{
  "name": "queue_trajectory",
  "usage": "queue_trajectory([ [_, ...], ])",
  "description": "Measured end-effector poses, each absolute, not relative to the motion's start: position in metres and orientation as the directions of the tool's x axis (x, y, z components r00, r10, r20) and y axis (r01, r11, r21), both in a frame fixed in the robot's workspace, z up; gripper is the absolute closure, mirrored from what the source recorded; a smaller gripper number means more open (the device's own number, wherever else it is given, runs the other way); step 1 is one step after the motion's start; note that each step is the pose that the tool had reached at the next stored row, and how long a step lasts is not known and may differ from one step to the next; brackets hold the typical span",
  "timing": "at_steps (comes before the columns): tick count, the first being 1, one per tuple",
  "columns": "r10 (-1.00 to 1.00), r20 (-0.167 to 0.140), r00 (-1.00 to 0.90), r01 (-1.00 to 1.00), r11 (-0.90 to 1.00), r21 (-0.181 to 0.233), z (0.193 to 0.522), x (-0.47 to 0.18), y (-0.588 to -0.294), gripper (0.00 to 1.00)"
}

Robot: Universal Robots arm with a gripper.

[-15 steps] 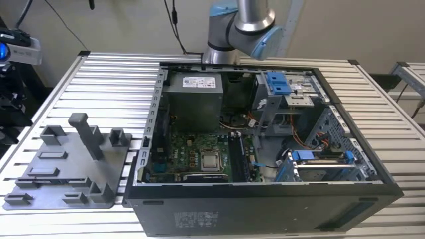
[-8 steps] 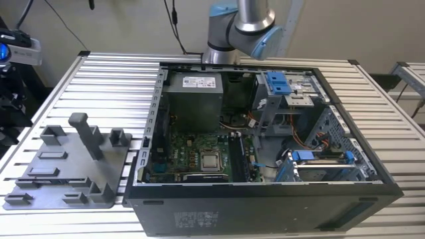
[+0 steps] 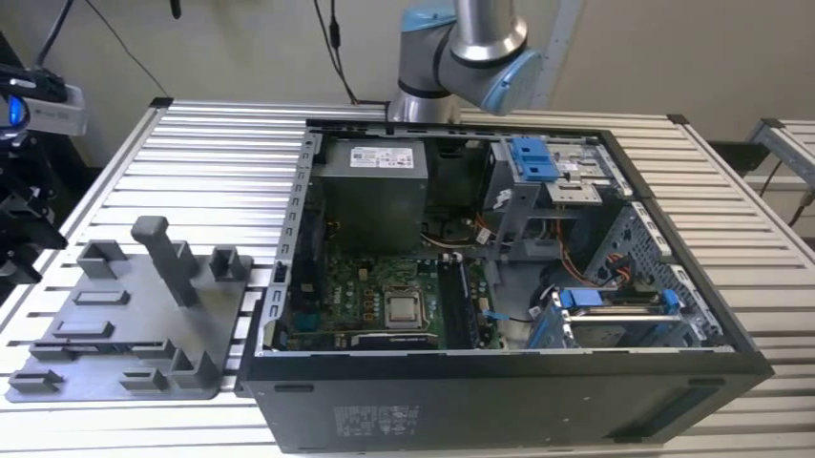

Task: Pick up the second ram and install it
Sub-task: 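Pick up the second ram and move it above second insertion slot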

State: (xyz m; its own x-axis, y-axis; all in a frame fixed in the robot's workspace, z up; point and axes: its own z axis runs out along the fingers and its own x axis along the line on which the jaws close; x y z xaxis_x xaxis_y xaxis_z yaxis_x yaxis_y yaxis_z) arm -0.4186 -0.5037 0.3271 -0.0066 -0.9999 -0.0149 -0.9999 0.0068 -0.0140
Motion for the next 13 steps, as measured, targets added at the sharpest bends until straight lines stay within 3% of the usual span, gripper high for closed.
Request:
queue_trajectory([
  [13,-1.0,-0.015,-0.004,-1.0,0.004,-0.014,0.306,-0.419,-0.504,0.52],
])
